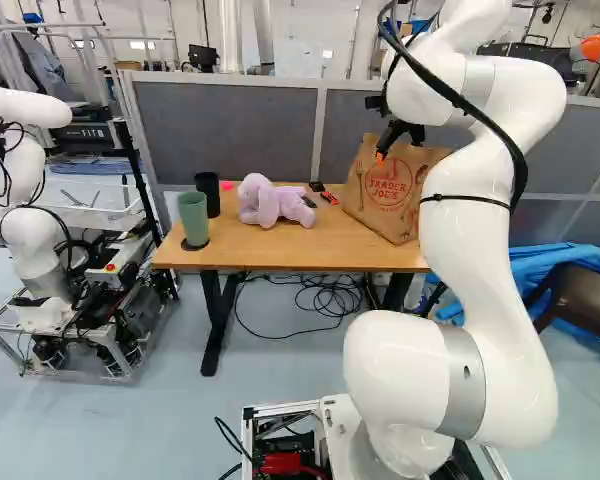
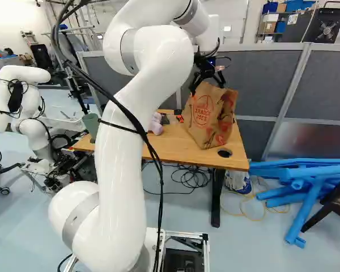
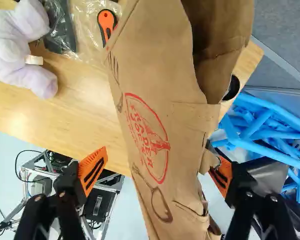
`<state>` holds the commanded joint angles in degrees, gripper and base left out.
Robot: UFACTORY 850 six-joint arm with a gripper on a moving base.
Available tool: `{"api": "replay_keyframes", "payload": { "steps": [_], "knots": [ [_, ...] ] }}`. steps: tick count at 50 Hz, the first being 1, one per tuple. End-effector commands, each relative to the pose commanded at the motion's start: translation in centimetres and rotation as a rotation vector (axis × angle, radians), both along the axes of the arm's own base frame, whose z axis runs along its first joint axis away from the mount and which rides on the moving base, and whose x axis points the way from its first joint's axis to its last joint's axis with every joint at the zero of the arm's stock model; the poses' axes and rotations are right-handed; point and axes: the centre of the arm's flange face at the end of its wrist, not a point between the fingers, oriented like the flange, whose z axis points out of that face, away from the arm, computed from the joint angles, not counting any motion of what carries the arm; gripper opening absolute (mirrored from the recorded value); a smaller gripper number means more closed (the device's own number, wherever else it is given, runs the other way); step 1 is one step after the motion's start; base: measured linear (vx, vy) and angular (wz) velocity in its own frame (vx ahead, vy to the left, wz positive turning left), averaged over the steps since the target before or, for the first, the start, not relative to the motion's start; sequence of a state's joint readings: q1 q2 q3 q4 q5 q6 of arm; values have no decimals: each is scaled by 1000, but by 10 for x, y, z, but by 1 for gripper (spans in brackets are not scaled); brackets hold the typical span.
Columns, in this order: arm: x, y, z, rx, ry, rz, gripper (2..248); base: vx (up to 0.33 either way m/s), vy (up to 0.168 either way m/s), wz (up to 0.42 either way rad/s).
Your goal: Pick up the bag on the ground and place it on the table
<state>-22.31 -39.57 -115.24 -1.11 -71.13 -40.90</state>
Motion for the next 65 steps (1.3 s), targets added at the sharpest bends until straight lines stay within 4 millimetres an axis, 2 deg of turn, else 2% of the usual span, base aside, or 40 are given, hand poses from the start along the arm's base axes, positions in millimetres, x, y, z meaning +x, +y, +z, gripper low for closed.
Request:
{"api": "replay_keyframes", "payload": {
  "steps": [65],
  "knots": [
    [-32, 13, 96, -57, -138, 0, 247, 0, 0, 0]
  ]
}}
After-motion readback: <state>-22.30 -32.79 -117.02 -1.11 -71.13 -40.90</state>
